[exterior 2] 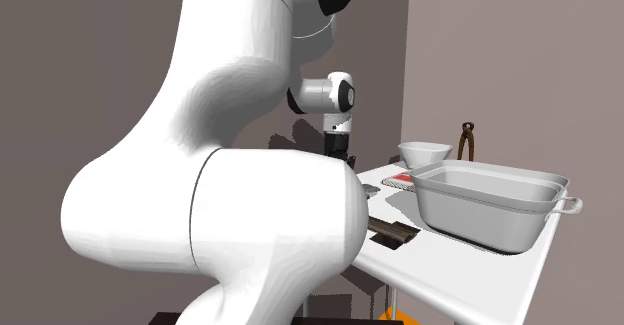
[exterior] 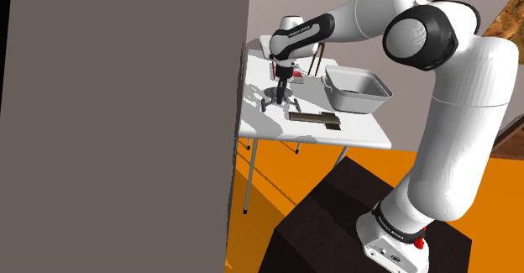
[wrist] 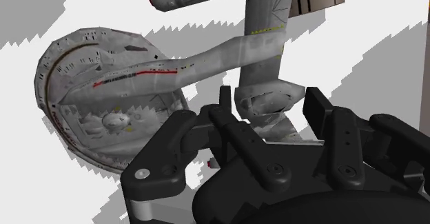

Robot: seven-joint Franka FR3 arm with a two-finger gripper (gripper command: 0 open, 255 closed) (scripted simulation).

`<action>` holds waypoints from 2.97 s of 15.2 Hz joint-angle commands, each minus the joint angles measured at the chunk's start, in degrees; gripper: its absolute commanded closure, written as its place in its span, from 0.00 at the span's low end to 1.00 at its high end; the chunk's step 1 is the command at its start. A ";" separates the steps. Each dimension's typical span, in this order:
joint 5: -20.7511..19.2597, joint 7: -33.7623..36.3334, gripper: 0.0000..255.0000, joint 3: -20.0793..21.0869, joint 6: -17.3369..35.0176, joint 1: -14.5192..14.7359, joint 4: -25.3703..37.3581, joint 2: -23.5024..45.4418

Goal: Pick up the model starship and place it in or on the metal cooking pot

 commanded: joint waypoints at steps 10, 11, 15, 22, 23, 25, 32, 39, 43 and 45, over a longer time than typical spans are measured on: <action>-0.92 0.72 1.00 -0.34 -7.03 0.22 3.68 -3.46; -0.99 0.77 1.00 -0.37 -7.71 0.23 4.10 -3.73; -1.24 0.98 1.00 -0.45 -10.45 0.25 5.92 -4.67; -1.58 1.27 1.00 -0.57 -15.39 0.25 9.68 -5.89; -1.61 1.30 1.00 -0.59 -16.11 0.24 10.28 -6.01; -1.68 1.37 1.00 -0.61 -17.57 0.23 11.52 -6.23; -1.80 1.55 1.00 -0.70 -22.82 0.11 16.45 -6.57; -1.76 1.66 1.00 -0.77 -28.38 -0.11 22.37 -6.20; -2.45 -1.50 1.00 -2.08 -28.10 -1.87 19.00 -9.25; -2.93 -3.67 1.00 -3.02 -27.75 -3.07 16.87 -11.02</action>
